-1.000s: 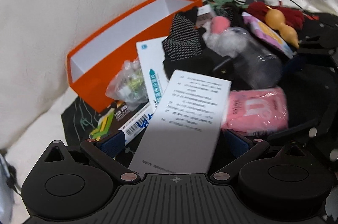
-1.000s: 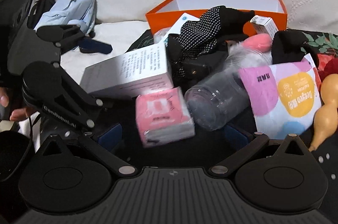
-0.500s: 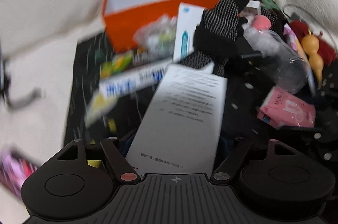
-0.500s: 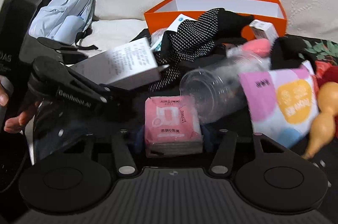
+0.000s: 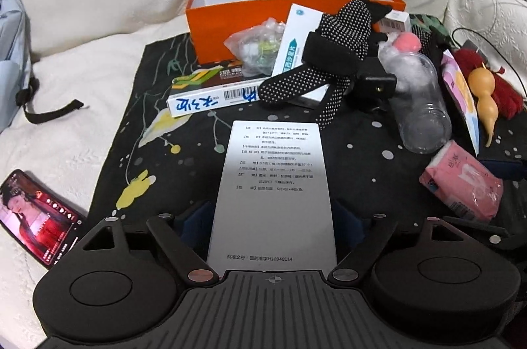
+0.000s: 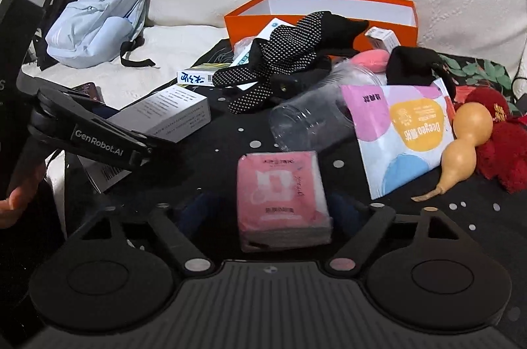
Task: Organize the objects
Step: 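Grasp the white medicine box with the left tool while the right grasps the pink tissue pack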
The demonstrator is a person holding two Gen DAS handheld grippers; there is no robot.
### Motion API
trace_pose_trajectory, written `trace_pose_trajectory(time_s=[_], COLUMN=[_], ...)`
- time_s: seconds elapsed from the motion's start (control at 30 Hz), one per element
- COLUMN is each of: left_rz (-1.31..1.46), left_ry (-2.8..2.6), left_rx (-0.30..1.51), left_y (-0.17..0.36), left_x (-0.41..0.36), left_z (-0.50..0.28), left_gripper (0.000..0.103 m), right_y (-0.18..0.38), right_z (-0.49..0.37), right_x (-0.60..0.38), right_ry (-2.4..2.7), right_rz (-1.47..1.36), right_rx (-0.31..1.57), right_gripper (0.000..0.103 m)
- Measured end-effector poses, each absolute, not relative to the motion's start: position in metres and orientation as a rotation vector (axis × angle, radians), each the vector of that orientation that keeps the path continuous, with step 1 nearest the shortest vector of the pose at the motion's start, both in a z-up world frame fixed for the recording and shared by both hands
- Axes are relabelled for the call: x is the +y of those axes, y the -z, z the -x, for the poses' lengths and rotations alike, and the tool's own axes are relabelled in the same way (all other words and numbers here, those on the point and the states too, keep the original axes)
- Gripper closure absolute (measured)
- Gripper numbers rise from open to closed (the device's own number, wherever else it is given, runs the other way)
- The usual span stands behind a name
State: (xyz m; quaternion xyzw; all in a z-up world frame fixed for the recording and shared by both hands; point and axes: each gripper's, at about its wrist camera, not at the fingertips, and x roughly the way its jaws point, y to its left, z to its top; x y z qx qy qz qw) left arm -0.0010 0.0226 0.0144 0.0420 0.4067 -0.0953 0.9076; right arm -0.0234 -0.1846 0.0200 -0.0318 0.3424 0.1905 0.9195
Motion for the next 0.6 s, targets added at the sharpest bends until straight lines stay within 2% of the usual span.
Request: trace_pose_trajectory(time_s=[0.13, 0.2, 0.23, 0.27, 0.6], left_rz=[-0.084, -0.078, -0.072, -0.065, -0.003], left_ry=[0.185, 0.186, 0.184, 0.18, 0.156], left_rx=[0.796, 0.779, 0.767, 0.753, 0.655], left_y=[-0.015, -0.015, -0.014, -0.013, -0.02], left_x=[0.019, 0.019, 0.019, 0.019, 0.031], left_z=[0.004, 0.006, 0.007, 0.009, 0.016], left_gripper=[0.0, 0.0, 0.0, 0.0, 0.0], right_y=[-0.017, -0.014, -0.013, -0.013, -0.021], right_z=[0.017, 0.017, 0.018, 0.02, 0.033], right_x=[-0.181, -0.18, -0.179, -0.18, -0.19], right_ry=[-0.38, -0.367, -0.365, -0.374, -0.49], right_rz=[0.06, 0.074, 0.086, 0.087, -0.021], right_rx=[0.706, 0.695, 0.683, 0.671, 0.597], right_gripper=[0.017, 0.03, 0.041, 0.045, 0.045])
